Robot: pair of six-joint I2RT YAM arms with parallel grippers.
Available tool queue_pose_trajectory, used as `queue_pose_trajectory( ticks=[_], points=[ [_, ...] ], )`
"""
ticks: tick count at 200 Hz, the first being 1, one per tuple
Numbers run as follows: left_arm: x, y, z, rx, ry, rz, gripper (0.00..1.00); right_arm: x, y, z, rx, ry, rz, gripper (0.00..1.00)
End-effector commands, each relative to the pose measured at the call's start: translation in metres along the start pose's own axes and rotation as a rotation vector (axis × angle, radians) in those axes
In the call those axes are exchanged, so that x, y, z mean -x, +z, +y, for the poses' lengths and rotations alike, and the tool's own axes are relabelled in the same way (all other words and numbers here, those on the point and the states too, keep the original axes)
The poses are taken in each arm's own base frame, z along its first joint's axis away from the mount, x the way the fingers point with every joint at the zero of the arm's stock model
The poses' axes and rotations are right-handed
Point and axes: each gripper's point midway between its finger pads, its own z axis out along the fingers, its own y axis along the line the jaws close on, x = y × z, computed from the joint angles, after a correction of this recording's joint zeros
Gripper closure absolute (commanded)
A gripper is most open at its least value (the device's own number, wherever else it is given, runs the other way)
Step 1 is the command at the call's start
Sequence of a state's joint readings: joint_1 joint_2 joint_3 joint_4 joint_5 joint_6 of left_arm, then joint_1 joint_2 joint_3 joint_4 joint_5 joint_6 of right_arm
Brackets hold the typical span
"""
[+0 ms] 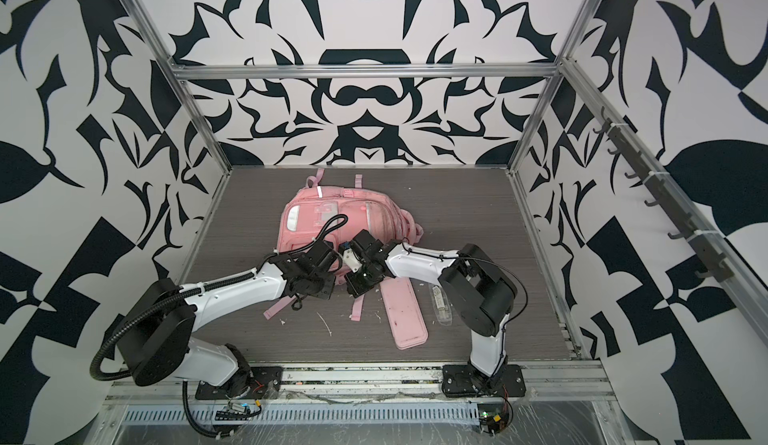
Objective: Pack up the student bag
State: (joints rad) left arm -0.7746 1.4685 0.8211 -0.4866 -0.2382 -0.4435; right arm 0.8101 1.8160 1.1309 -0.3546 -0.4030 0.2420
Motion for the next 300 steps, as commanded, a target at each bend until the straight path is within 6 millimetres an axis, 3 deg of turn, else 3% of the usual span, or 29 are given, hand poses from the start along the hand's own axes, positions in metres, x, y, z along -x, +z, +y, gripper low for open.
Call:
queue_pose_trajectory(
  ticks=[1,49,100,124,150,175,202,227,251,267,300],
  points=[
    [-0.005,0.001,0.035,0.121,-0.063,0.032,0.95,-0.010,-0.032,-0.014,-0.032,0.019,0.001,1.00],
    [0.001,0.000,0.059,0.137,-0.158,0.024,0.96,-0.010,-0.062,-0.056,-0.153,0.106,-0.025,1.00],
    [0.018,-0.001,0.081,0.121,-0.259,-0.002,0.94,-0.011,-0.107,-0.129,-0.384,0.280,-0.111,1.00],
    [0.035,0.003,0.087,0.092,-0.307,-0.022,0.93,-0.007,-0.112,-0.136,-0.408,0.292,-0.126,1.00],
    [0.067,0.016,0.086,-0.002,-0.406,-0.053,0.92,0.003,-0.089,-0.116,-0.317,0.251,-0.108,1.00],
    [0.107,0.019,0.088,-0.038,-0.454,-0.092,0.90,0.015,-0.063,-0.079,-0.253,0.161,-0.069,1.00],
    [0.151,0.013,0.097,-0.080,-0.491,-0.147,0.76,0.036,-0.040,-0.037,-0.142,0.109,-0.080,1.00],
    [0.171,0.007,0.103,-0.127,-0.514,-0.164,0.63,0.062,-0.023,-0.005,-0.044,0.079,-0.109,1.00],
    [0.163,-0.008,0.105,-0.117,-0.499,-0.199,0.49,0.081,-0.017,0.009,-0.001,0.068,-0.133,1.00],
    [0.143,-0.013,0.102,-0.126,-0.508,-0.188,0.46,0.084,-0.018,0.011,0.000,0.065,-0.144,1.00],
    [0.100,-0.018,0.066,-0.235,-0.505,-0.128,0.43,0.070,-0.017,0.004,-0.028,0.069,-0.118,1.00]
  ],
)
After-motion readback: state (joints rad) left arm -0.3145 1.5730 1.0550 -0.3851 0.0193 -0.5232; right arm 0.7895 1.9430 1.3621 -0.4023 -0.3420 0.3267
